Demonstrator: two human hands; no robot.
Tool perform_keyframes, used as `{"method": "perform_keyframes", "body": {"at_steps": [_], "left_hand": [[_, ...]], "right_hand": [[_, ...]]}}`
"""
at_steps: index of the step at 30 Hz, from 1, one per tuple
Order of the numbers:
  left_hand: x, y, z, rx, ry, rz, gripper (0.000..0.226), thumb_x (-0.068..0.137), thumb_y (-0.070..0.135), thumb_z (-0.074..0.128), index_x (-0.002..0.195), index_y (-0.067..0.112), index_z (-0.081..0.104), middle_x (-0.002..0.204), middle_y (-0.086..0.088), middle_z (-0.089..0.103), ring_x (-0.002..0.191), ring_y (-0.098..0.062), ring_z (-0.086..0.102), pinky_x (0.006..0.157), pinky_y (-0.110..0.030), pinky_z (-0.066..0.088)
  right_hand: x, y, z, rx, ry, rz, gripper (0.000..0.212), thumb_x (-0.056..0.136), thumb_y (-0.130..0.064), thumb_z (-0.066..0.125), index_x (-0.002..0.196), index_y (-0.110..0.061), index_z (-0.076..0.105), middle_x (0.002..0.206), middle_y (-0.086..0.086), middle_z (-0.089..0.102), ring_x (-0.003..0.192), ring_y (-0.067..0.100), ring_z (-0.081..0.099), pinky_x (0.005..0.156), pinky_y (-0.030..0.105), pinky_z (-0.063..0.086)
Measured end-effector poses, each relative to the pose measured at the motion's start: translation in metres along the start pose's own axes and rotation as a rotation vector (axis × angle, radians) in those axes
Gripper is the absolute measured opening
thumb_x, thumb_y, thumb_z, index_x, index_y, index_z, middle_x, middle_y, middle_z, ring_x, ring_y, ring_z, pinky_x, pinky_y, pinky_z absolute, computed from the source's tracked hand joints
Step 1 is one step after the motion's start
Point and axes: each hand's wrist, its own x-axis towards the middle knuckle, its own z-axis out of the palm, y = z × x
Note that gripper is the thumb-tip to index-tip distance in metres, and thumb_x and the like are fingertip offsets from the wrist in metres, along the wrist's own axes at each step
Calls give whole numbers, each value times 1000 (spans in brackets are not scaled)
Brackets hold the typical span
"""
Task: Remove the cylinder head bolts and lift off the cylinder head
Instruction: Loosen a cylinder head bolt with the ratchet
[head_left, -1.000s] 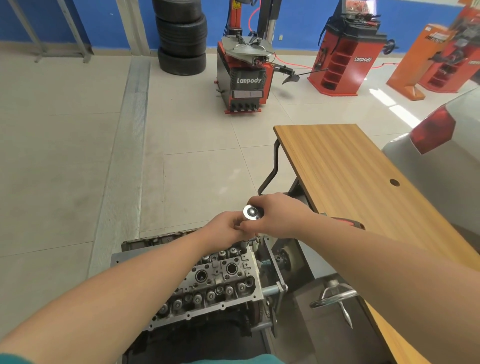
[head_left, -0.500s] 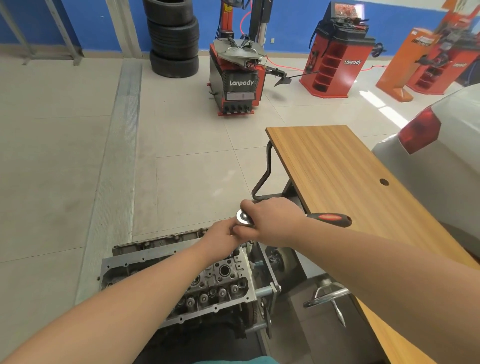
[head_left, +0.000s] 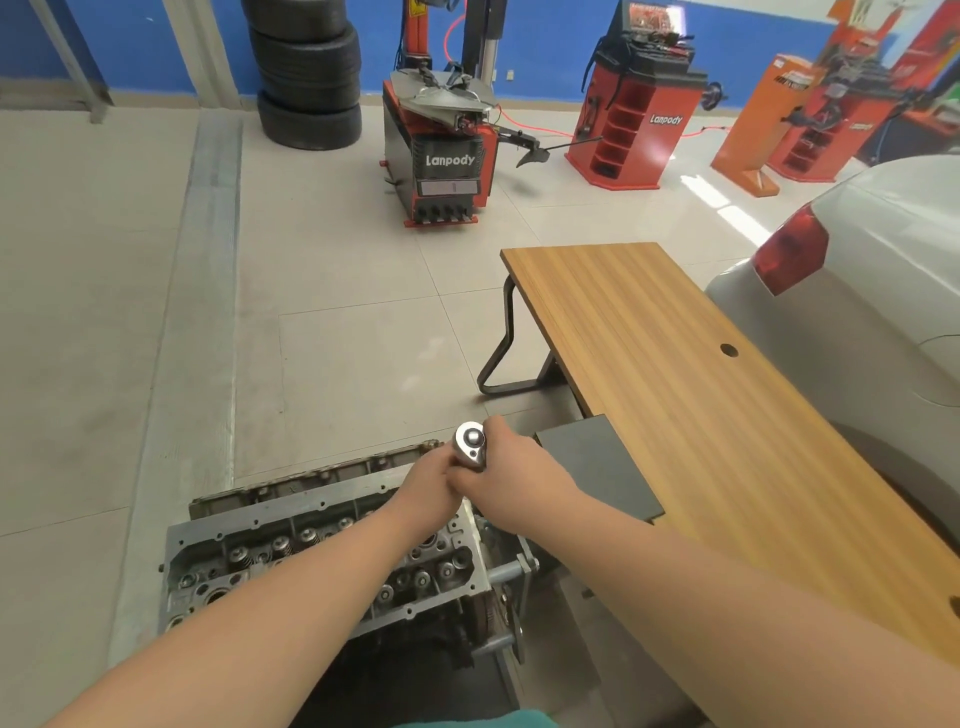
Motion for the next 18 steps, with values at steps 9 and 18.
{"method": "perform_keyframes", "body": {"at_steps": [9, 18], "left_hand": [[-5, 5, -2, -13, -6, -5, 65, 91, -8, 45, 58, 45, 65, 61, 27, 63, 57, 11, 53, 55, -5, 40], [-10, 9, -1, -11, 3, -29, 53, 95, -12, 37, 65, 29, 51, 49, 26, 52, 45, 7, 42, 47, -5, 33]], "right_hand": [[-5, -2, -2, -120, 35, -29, 20, 94, -34, 56, 105, -24, 43, 84, -3, 62, 70, 15, 62, 56, 34, 48], [2, -1, 2, -360, 137, -121, 37, 98, -59, 50, 98, -25, 36, 73, -4, 58, 60, 15, 55, 48, 32, 38]]}}
